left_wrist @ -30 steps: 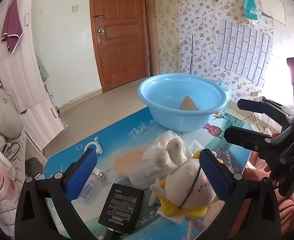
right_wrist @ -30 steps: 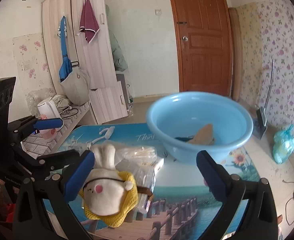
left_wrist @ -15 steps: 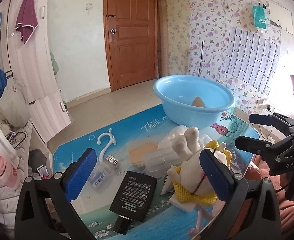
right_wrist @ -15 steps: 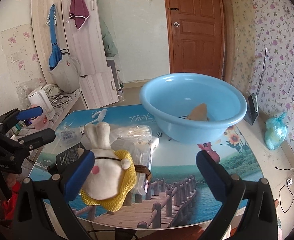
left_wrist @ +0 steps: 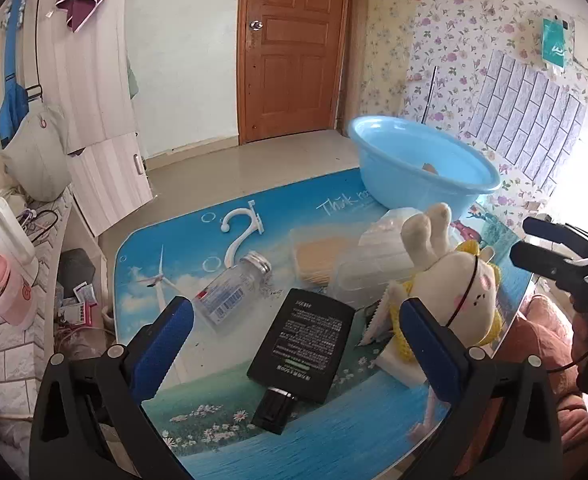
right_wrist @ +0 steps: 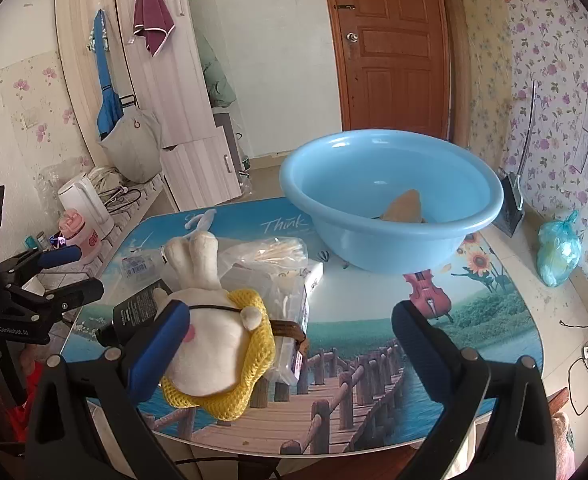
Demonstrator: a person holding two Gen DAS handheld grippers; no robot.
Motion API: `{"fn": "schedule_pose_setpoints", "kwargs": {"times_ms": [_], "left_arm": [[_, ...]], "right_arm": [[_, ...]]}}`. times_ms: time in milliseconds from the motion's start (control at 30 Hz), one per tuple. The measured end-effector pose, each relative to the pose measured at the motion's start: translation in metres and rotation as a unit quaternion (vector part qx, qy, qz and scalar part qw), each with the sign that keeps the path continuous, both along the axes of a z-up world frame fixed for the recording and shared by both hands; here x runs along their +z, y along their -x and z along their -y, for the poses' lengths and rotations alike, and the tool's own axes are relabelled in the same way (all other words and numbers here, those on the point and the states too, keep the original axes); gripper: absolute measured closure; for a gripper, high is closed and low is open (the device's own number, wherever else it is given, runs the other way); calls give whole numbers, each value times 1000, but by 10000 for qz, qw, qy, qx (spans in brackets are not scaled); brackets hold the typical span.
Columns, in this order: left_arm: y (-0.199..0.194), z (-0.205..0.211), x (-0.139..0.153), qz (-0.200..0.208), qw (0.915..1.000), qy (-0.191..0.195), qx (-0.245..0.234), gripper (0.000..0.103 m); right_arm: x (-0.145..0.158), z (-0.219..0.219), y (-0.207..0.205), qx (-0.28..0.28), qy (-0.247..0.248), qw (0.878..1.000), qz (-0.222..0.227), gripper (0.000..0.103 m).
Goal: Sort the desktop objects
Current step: 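Move both tools back over the table toward the bunny plush and black bottle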
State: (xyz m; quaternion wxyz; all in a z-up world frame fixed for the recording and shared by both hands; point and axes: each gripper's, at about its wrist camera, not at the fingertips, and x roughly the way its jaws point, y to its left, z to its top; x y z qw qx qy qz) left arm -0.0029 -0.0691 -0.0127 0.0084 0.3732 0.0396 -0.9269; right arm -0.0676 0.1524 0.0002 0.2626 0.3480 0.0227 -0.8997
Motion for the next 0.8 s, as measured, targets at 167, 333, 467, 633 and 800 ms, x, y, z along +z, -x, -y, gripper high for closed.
{"fn": "schedule_pose_setpoints", "kwargs": {"times_ms": [167, 333, 467, 633, 800], "left_arm": [[-4, 10, -11, 169, 9998, -55, 72, 0], [-11, 15, -18, 228, 9996, 90, 139, 0], [-16, 24, -27, 296, 9993, -22, 229, 0], [-18, 31, -38, 416, 9987, -60, 292, 0], [-11, 26, -52, 560, 9983, -101, 113, 0]], "right_arm": [[-4, 6, -1, 74, -77, 9999, 40, 0], [-5, 9, -1, 112, -64, 9999, 88, 0], [-5, 7, -1, 129, 11, 9998, 119, 0], [-9, 11, 0, 297, 110, 9991, 268, 0], [-13, 22, -4, 557, 7, 9980, 311, 0]]}}
